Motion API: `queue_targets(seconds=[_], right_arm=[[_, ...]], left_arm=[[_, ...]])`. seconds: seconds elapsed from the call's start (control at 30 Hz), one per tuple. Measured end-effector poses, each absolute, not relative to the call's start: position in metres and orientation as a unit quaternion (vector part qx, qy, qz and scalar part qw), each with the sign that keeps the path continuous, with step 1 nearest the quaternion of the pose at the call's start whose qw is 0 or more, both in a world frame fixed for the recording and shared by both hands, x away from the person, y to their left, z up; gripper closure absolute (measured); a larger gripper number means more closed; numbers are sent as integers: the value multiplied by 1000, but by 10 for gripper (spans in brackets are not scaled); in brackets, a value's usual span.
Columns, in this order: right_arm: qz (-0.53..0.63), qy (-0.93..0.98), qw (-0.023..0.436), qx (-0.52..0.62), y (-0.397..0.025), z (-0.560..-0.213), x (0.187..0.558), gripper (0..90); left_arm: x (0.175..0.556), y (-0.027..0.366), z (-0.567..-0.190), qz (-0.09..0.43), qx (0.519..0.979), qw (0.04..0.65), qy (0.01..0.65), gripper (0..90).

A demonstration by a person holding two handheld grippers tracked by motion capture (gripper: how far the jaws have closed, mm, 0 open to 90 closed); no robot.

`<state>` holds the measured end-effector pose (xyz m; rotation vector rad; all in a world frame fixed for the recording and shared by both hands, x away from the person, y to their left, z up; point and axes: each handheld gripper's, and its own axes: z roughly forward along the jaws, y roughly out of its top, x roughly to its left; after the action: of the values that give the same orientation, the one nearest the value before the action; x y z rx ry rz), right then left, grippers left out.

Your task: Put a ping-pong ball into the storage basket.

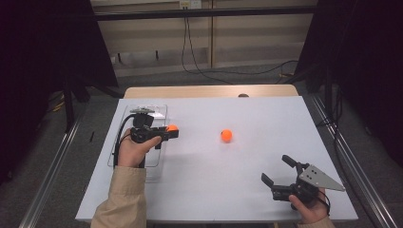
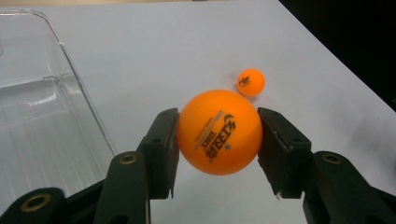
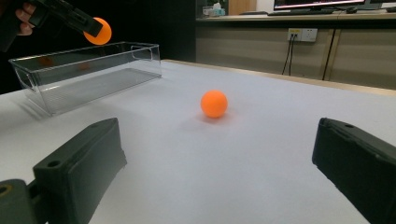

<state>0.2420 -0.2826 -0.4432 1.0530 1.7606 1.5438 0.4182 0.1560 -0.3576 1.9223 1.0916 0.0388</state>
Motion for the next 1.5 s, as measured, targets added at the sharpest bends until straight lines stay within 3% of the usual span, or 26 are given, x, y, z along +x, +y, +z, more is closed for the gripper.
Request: queue_targets(seconds=[1.5], right_arm=[[578,656,283,394,-282,-443,242,12]], left_arm=[[422,181,-358,48,769,440,461,508]])
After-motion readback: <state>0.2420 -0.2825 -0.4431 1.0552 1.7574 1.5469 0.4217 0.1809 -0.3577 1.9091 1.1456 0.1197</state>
